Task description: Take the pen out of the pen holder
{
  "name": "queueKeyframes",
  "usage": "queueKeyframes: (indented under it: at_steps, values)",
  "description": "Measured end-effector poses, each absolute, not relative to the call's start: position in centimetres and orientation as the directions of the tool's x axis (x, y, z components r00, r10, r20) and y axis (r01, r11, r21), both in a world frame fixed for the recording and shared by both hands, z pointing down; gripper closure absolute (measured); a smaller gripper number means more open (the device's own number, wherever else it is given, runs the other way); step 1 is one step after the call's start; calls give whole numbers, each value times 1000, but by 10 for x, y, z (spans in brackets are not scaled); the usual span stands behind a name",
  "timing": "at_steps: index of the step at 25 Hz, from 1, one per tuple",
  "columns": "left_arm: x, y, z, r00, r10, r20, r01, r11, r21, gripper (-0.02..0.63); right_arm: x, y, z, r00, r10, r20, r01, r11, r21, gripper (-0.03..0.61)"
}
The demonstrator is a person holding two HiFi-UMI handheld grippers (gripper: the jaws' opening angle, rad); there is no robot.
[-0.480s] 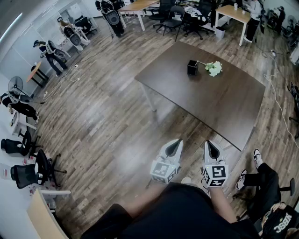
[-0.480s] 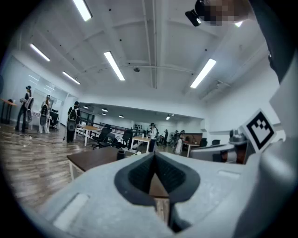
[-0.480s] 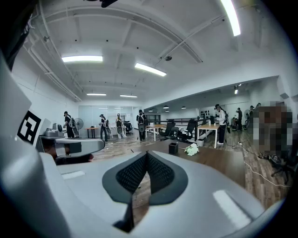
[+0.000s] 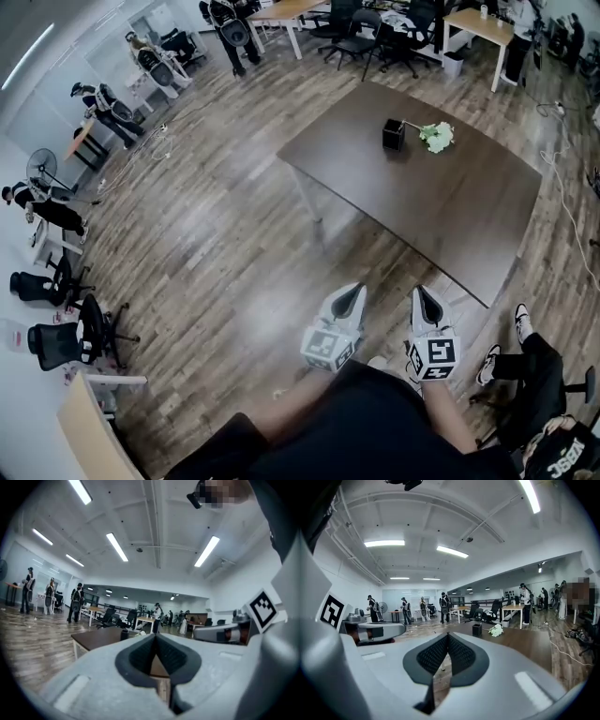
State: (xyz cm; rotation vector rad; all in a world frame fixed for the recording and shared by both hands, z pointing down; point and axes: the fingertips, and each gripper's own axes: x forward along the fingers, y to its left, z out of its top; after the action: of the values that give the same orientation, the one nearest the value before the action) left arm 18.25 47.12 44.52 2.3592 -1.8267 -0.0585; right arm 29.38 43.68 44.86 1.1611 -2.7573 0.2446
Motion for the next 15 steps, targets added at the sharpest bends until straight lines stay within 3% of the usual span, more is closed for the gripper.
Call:
queueKeyframes:
  at_steps: [15]
  values:
    - [116,348,473,289,-954,76,-951,-277,135,611,233,323,483,-671,-695,259,-736,667,-115,577]
